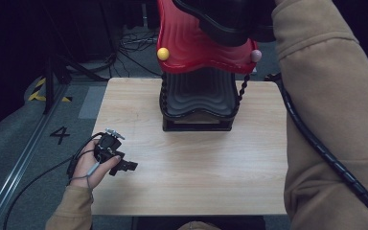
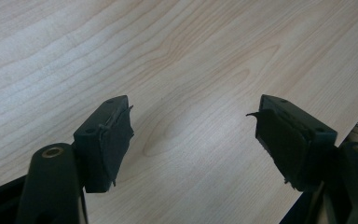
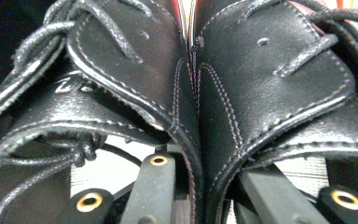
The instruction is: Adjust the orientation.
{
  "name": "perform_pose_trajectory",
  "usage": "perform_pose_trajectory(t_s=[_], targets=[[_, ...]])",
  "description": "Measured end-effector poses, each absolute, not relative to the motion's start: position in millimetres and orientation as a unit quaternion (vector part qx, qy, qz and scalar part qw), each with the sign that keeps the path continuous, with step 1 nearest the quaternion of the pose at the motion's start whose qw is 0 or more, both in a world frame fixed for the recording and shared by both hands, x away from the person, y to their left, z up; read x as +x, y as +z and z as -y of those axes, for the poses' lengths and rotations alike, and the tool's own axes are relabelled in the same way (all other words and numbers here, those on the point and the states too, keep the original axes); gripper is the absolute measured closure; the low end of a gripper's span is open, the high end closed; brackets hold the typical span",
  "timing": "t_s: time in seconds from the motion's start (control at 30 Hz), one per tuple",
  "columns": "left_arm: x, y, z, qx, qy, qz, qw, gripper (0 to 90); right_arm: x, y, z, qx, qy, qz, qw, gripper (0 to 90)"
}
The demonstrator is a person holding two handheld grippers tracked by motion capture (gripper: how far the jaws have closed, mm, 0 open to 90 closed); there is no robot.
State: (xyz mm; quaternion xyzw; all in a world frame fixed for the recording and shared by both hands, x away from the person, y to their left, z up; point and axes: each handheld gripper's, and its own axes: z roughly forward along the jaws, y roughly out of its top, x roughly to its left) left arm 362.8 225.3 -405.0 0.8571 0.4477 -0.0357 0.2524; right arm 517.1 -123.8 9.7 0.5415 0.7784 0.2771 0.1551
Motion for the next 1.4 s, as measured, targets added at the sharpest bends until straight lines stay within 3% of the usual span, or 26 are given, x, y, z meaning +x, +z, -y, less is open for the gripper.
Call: perform_pose_trajectory(t_s=[0.77, 1.4], targets=[[362, -403, -234, 0.849, -0.042, -0.451, 0.271, 27.2, 561, -30, 91, 0.564, 0.311, -0.728, 0.237, 80.9], [362, -404, -234, 0.849, -0.042, -0.452, 0.269, 26.7, 569, -74, 82, 0.6, 0.337, -0.693, 0.216, 77.4]])
